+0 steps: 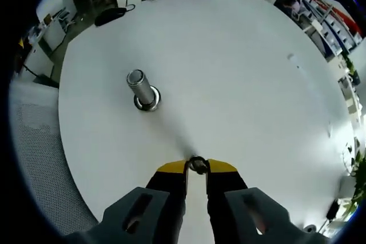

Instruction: Place the washer onto the threaded stud by aligning its center hole with the stud, sliding it down to the base, and recovering from edge contact or off-axis alignment until the washer reaches the visible bottom stop.

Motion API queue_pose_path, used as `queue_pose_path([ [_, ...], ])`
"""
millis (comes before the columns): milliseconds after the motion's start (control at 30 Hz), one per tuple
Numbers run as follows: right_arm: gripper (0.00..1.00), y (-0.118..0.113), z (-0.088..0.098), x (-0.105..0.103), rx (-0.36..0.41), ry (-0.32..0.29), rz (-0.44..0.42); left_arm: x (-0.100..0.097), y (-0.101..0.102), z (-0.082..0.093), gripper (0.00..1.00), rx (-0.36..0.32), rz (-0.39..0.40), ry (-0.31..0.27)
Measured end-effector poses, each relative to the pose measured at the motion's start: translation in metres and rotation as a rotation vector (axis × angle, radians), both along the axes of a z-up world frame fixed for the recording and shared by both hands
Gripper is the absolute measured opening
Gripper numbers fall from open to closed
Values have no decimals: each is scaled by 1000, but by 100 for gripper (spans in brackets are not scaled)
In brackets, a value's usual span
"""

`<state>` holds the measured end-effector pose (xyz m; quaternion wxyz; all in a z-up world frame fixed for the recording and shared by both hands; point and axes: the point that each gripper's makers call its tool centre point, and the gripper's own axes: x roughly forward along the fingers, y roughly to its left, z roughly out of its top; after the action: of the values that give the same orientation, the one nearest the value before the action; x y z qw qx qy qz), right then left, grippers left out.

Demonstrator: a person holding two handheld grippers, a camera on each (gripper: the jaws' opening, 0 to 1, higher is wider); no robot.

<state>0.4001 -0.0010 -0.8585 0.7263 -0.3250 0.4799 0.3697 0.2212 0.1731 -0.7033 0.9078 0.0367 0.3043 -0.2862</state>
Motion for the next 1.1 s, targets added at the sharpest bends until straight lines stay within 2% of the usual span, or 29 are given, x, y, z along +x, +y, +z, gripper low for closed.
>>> queue_pose_path([
  [233, 15, -2, -15, -5, -9, 30, -11, 0, 1, -1, 29, 5, 6, 3],
  [433, 15, -5, -18, -5, -14, 44, -24, 1, 3, -1, 29, 6, 13, 2],
  [633, 15, -6, -14, -6, 4, 26, -28, 1, 4, -1, 29, 8, 19, -1],
  [900, 16, -20, -8, -24, 2, 41, -41, 2, 5, 0, 29, 9, 23, -7],
  [1100, 16, -35, -11, -45, -9, 84, -53, 2, 4, 1, 29, 17, 17, -13],
])
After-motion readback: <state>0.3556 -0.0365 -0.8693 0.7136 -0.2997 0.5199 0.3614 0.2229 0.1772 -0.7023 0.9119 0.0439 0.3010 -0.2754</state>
